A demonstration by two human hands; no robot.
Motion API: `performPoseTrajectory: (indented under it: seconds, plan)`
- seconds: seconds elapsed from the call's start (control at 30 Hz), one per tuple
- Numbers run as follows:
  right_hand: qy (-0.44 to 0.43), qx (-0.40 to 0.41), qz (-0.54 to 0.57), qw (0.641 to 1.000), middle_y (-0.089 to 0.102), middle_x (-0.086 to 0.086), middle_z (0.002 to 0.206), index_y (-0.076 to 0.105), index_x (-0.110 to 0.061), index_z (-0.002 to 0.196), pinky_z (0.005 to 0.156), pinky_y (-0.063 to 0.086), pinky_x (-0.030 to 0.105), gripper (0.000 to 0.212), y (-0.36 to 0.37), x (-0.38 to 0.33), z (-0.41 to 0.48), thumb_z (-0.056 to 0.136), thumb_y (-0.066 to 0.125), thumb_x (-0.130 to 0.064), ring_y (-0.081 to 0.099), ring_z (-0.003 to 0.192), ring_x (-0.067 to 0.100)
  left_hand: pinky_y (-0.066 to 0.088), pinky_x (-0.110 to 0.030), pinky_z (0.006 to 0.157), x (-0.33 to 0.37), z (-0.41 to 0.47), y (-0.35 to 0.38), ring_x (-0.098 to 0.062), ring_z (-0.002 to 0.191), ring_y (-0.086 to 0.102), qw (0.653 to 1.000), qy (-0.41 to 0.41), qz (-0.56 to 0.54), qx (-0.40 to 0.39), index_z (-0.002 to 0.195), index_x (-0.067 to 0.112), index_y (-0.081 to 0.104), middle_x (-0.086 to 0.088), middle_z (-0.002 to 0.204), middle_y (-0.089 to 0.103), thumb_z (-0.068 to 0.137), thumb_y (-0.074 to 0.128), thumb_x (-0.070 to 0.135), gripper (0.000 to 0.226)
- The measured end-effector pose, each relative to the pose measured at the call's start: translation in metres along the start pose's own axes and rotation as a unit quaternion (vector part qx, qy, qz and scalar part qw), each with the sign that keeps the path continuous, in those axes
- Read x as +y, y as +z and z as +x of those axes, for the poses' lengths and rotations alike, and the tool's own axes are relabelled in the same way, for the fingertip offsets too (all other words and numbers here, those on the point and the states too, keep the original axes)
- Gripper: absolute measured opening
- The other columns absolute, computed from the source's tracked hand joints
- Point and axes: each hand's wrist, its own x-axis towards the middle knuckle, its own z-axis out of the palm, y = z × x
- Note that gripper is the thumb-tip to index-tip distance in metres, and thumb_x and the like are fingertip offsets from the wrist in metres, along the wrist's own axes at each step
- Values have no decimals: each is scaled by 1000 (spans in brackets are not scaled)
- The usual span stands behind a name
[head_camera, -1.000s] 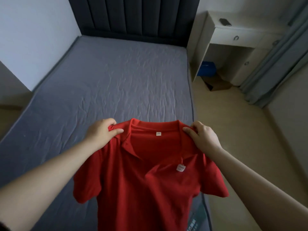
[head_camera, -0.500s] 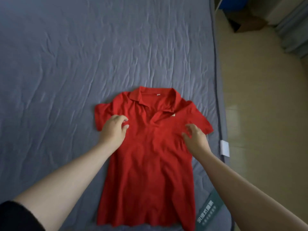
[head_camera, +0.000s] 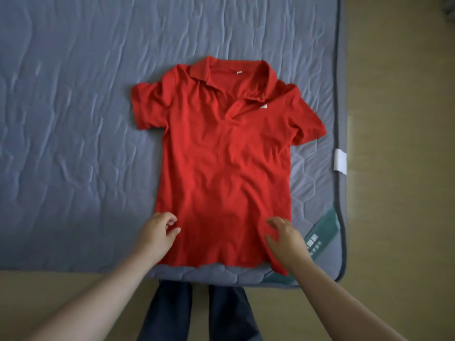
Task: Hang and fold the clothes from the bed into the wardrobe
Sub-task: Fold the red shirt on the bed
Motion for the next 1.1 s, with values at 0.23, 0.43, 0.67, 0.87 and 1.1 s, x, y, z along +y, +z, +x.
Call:
performPoseTrajectory:
  seconds: [0.23, 0.43, 0.67, 0.87, 1.1]
  plan:
    - [25, 1, -80, 997, 51, 10, 133, 55, -12, 133, 109, 32, 35, 54, 69, 32, -43, 80, 66, -13, 42, 125, 31, 36, -40, 105, -56, -43, 38, -32, 123, 41, 995, -27, 77, -63, 121, 14, 60, -11, 132, 43, 56, 90, 29, 73]
    - [81, 6, -148, 986, 4, 6, 161, 18, -23, 153, 118, 23, 46, 82, 96, 44, -50, 86, 61, -5, 1, 147, 37, 32, -39, 110, -74, -48, 47, -35, 129, 37, 998, -22, 44, -25, 125, 11, 58, -19, 141, 31, 51, 91, 10, 81]
    - [51, 89, -107, 989, 32, 11, 152, 42, -14, 143, 106, 37, 44, 56, 96, 56, -40, 90, 55, -4, 30, 137, 38, 31, -13, 89, -85, -47, 47, -21, 95, 53, 999, -5, -15, 43, 96, 7, 70, -11, 104, 46, 56, 83, -9, 45]
    - [119, 86, -20, 989, 29, 16, 149, 30, -13, 148, 100, 42, 44, 78, 96, 74, -45, 80, 69, -5, 40, 129, 37, 30, -8, 75, -77, -46, 44, -14, 83, 51, 1000, -9, -22, 16, 82, 9, 75, -4, 91, 51, 61, 79, -12, 30]
    - [51, 180, 27, 982, 60, 11, 111, 59, -6, 124, 80, 46, 35, 47, 88, 62, -55, 78, 64, 4, 59, 97, 32, 31, -10, 80, -78, -58, 32, -19, 85, 53, 999, -4, -7, 32, 82, 4, 75, -7, 90, 51, 69, 63, -22, 31]
